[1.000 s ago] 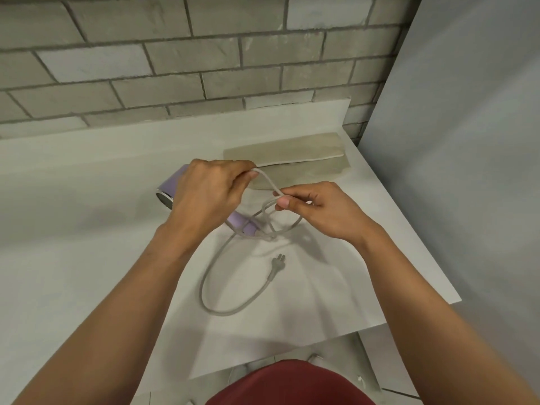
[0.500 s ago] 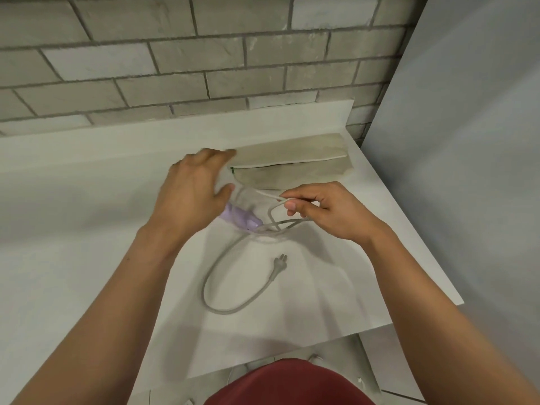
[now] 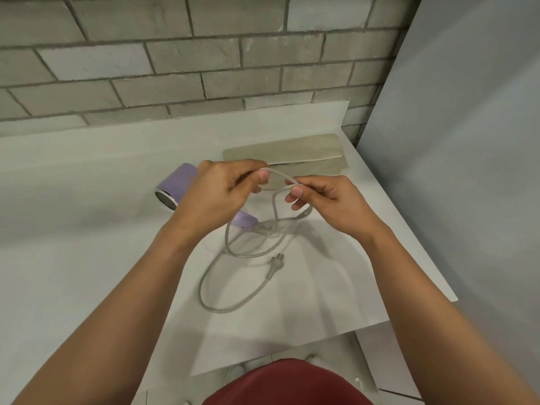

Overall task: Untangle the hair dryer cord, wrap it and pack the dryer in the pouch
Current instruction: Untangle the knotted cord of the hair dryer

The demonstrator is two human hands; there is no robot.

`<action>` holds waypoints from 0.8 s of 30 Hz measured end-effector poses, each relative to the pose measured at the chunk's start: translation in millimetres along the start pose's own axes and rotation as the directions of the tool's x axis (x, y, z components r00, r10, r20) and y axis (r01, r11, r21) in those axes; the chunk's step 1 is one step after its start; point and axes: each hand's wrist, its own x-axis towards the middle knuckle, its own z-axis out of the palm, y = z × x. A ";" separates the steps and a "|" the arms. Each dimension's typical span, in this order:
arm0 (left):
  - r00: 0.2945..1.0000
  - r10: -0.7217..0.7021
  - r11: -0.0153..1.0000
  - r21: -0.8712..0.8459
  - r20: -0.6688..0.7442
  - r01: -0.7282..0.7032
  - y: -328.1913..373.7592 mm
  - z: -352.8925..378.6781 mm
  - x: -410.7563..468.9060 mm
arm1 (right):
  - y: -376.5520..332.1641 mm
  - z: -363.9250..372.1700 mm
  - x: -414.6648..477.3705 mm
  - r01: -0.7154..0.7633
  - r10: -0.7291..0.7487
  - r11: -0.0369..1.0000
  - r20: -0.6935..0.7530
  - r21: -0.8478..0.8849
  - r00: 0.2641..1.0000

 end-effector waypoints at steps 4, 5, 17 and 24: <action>0.975 -0.179 0.937 -0.325 -0.136 0.126 -0.1 -9.6 -2.8 | -2.1 2.2 1.4 0.026 -0.025 0.999 -0.038 0.033 0.999; 0.967 -0.213 0.914 -0.377 -0.136 0.148 -1.2 -12.4 -3.6 | -3.2 2.7 2.0 0.038 -0.036 0.999 -0.043 0.036 0.998; 0.973 0.103 0.930 0.327 0.206 -0.167 -14.5 -13.2 -2.8 | -10.0 13.9 0.8 0.128 -0.123 0.982 0.048 -0.138 0.991; 0.981 0.153 0.953 0.245 0.116 -0.177 2.4 -9.8 0.2 | -13.9 15.9 -7.2 0.091 -0.088 0.995 -0.061 0.048 0.994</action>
